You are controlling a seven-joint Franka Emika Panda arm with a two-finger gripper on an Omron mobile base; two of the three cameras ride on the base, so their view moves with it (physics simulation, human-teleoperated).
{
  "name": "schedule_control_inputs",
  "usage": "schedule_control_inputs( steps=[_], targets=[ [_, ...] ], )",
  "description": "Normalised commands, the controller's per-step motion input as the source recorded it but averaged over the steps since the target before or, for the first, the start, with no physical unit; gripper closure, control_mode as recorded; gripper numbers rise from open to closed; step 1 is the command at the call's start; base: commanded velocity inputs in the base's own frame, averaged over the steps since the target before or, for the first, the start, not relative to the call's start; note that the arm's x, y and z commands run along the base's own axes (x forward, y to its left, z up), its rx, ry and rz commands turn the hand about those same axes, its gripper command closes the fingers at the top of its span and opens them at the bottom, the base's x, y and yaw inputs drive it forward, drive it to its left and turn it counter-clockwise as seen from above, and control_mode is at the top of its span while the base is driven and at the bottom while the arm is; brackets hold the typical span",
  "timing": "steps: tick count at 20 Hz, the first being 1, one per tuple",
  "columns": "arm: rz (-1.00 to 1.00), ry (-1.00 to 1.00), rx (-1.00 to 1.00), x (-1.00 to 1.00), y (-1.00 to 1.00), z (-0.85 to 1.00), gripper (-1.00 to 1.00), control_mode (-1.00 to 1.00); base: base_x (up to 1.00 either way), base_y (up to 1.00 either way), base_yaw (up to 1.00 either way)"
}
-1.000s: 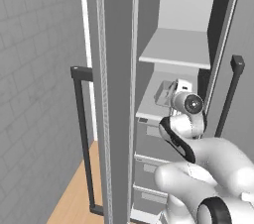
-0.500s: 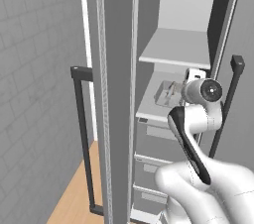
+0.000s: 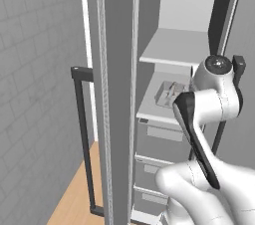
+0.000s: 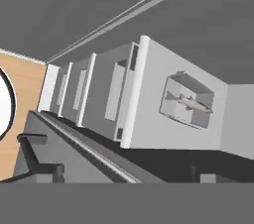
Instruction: Take the meat container that has the fish and place it on the second highest rack of the freezer. Then take the vegetable container that has the mushroom and sweet potato and place it on the highest rack of the freezer.
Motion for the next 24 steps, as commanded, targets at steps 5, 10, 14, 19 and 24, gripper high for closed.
schedule_control_inputs(
  steps=[5,10,14,19,24],
  targets=[
    [0.01,0.31,-0.03,-0.75,0.00,-0.03,-1.00,-1.00,0.00,0.00,0.00],
    [0.03,0.01,0.00,-0.32,0.00,-0.05,-1.00,-1.00,0.00,0.00,0.00],
    [0.00,0.00,0.00,0.00,0.00,0.00,-1.00,-1.00,0.00,0.00,0.00],
    [0.00,0.00,0.00,-0.03,0.00,0.00,-1.00,1.00,-0.09,0.00,0.00],
    [0.00,0.00,0.00,0.00,0.00,0.00,-1.00,1.00,-0.79,0.00,0.00]
  ],
)
